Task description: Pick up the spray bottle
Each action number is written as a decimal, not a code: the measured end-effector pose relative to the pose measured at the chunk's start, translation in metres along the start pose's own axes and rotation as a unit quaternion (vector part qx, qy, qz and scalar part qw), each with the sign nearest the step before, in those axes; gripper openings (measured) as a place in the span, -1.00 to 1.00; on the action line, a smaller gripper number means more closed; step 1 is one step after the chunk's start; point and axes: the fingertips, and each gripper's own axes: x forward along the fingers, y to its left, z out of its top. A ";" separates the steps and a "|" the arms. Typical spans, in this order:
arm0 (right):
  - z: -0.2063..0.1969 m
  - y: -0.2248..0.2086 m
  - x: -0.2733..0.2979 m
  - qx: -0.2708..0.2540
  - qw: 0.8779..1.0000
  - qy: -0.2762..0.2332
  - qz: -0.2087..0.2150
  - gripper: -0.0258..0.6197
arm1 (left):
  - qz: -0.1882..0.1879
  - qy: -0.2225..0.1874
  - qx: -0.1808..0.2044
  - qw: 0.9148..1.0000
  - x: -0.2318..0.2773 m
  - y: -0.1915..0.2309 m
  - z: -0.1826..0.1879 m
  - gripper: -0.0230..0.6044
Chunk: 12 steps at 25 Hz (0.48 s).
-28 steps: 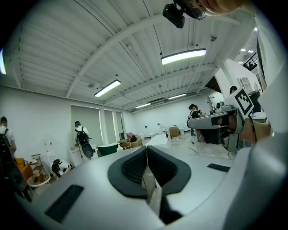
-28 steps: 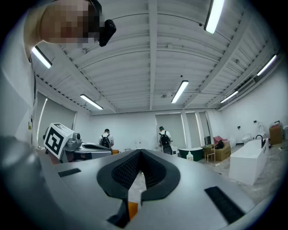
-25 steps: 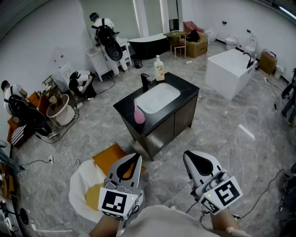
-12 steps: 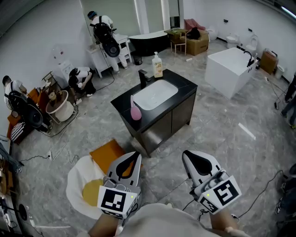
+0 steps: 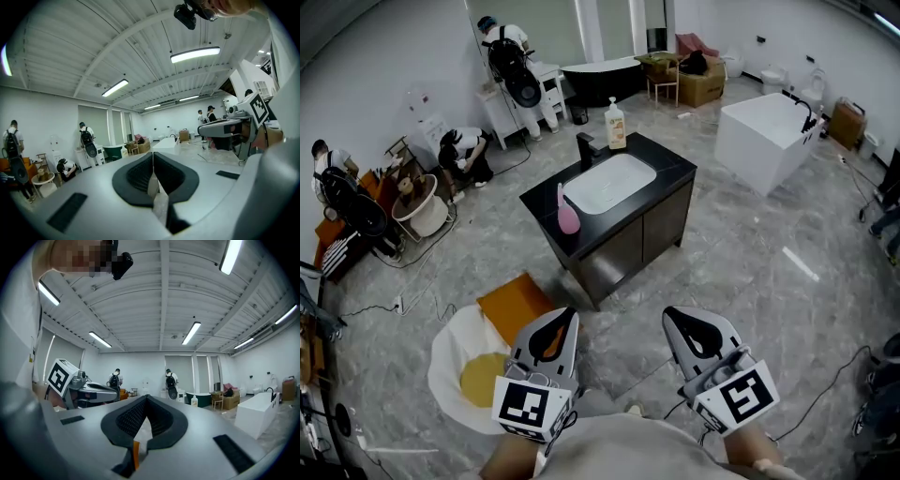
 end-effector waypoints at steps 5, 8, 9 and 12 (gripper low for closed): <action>-0.006 -0.006 -0.002 -0.007 1.000 0.006 -0.006 -0.83 | -0.002 -0.003 0.013 1.000 0.003 -0.006 0.004 -0.86; -0.011 -0.008 0.004 -0.003 1.000 0.007 -0.005 -0.83 | -0.007 -0.002 0.011 1.000 0.011 -0.007 0.002 -0.86; -0.014 -0.009 0.007 -0.001 1.000 0.009 -0.003 -0.83 | -0.006 0.000 0.010 1.000 0.012 -0.005 0.000 -0.86; -0.023 -0.013 0.018 0.004 1.000 0.016 0.003 -0.83 | 0.000 0.000 0.005 1.000 0.017 0.002 -0.006 -0.86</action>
